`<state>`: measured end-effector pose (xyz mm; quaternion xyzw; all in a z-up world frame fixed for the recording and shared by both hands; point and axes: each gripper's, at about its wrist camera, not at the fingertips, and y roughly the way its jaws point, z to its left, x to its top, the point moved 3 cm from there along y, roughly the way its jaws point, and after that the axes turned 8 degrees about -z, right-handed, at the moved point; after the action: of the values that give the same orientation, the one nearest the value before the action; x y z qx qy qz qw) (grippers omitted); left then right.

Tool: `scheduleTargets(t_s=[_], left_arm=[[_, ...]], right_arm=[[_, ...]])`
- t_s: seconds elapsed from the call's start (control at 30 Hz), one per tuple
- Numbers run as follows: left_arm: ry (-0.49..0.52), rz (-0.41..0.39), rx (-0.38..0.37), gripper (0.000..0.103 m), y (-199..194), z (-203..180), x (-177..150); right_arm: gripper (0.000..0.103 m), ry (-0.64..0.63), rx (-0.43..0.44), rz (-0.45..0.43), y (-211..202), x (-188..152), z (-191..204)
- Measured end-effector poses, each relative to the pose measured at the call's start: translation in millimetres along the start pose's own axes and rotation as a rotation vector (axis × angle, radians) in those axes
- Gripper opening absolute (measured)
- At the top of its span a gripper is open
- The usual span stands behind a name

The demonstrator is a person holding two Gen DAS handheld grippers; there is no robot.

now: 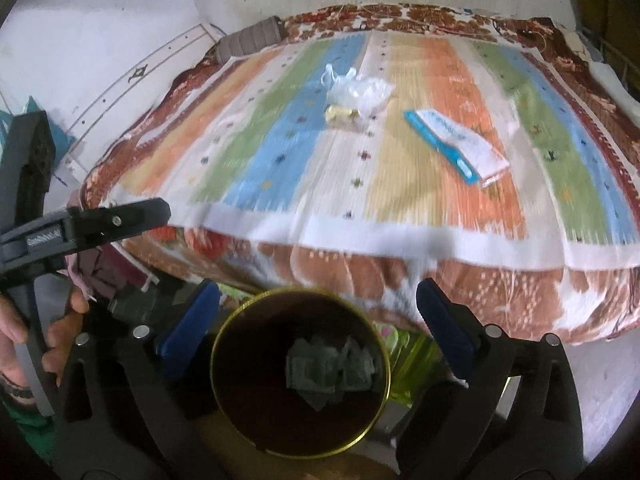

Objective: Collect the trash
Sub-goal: 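Move both open grippers forward to the plastic bag and blue mask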

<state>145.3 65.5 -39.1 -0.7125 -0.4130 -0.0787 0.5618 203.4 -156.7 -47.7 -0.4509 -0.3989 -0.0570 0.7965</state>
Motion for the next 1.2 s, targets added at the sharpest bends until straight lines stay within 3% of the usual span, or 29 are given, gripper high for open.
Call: scheduleTargets(t_s=[0.27,0.4,0.53,0.87,1.2], left_arm=[[0.108,-0.04,0.06,0.097,16,-2,45],[0.072,-0.022,0.008,0.097,30,1,58],[0.08,-0.066,0.055,0.097,35,2,69],[0.184,-0.011,0.018,0.097,77,-8,87],[0.289,-0.05,0.052,0.097,115,-1,105]], right_arm=[[0.094,-0.025,-0.021,-0.032,14,43,-10],[0.094,0.019,0.007,-0.034,23,61,-18],[0.094,0.058,0.009,-0.044,31,76,-29],[0.094,0.088,-0.014,-0.052,63,109,-43],[0.088,0.112,0.01,-0.033,107,133,-50]])
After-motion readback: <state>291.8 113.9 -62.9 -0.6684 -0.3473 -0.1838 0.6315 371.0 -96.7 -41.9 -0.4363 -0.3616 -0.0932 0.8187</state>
